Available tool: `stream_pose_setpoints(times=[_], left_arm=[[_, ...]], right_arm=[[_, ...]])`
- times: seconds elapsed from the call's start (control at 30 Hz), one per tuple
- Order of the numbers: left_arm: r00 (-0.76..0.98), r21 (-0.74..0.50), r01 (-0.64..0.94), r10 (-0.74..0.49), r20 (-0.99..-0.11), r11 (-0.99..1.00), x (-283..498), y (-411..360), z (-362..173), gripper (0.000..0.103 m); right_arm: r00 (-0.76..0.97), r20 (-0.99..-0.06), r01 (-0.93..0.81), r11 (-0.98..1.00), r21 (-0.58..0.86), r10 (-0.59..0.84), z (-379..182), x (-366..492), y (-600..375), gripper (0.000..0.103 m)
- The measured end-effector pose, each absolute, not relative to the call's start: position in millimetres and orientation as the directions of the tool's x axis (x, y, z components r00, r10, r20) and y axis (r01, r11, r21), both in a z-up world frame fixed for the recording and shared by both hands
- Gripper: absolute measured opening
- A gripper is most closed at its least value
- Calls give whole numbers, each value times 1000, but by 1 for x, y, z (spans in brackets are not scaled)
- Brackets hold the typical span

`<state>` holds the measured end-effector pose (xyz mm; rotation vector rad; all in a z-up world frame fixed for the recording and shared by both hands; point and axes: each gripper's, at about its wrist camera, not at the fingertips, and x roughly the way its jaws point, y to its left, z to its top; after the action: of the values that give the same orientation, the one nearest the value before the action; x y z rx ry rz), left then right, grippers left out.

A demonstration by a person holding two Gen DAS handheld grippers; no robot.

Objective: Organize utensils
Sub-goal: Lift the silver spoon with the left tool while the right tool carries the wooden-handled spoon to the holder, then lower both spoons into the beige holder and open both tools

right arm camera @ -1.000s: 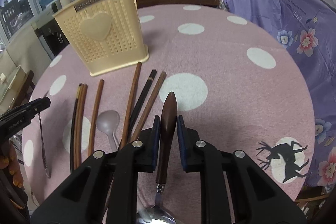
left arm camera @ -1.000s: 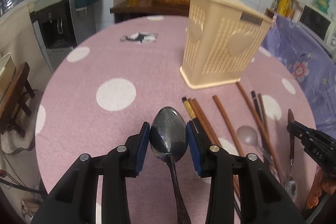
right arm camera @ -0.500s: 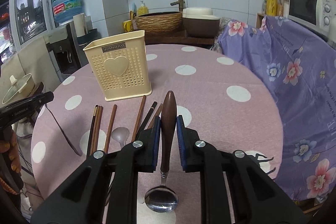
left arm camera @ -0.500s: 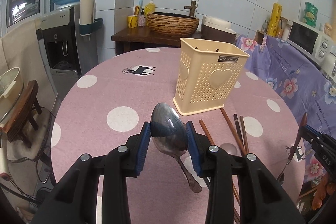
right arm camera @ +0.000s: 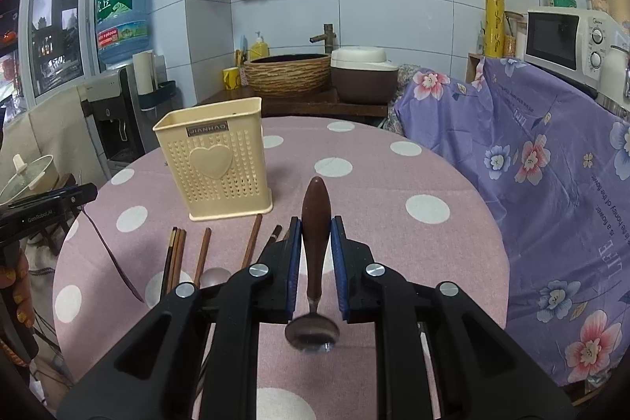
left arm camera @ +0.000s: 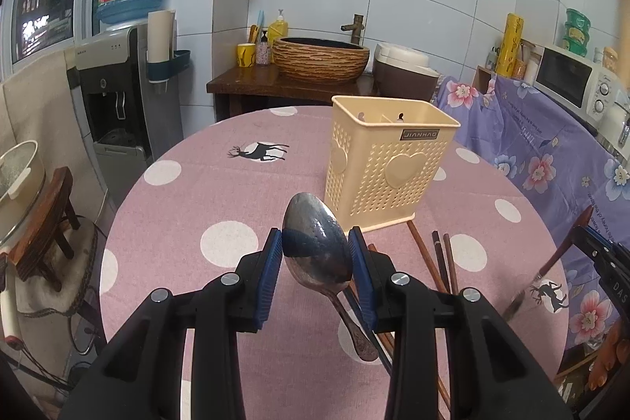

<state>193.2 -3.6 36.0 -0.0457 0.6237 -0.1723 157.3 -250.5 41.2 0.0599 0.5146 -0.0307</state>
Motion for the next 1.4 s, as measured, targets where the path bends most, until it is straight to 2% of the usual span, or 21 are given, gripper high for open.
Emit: stream_pose_setpoints(times=[0.27, 0.57, 0.77, 0.97, 1.2, 1.4], left_arm=[[824, -90, 163, -186, -535, 982, 208, -6, 63, 35], [893, -79, 180, -197, -404, 980, 254, -23, 153, 35], [916, -13, 151, -145, -375, 988, 297, -48, 174, 35], [913, 53, 122, -91, -398, 991, 316, -64, 134, 35], [901, 66, 131, -91, -423, 989, 310, -71, 92, 35], [881, 79, 147, -95, -463, 986, 313, -72, 72, 35]], right_arm=[[894, -447, -17, 999, 44, 35, 68, 179, -239, 16], [929, -323, -144, 980, 137, 181, 155, 242, -225, 16], [946, -253, -169, 974, 149, 203, 204, 300, -207, 16], [939, -297, -137, 982, 133, 171, 167, 338, -193, 16], [915, -368, -126, 983, 135, 167, 104, 347, -188, 16], [898, -405, -137, 984, 111, 170, 73, 345, -184, 16]])
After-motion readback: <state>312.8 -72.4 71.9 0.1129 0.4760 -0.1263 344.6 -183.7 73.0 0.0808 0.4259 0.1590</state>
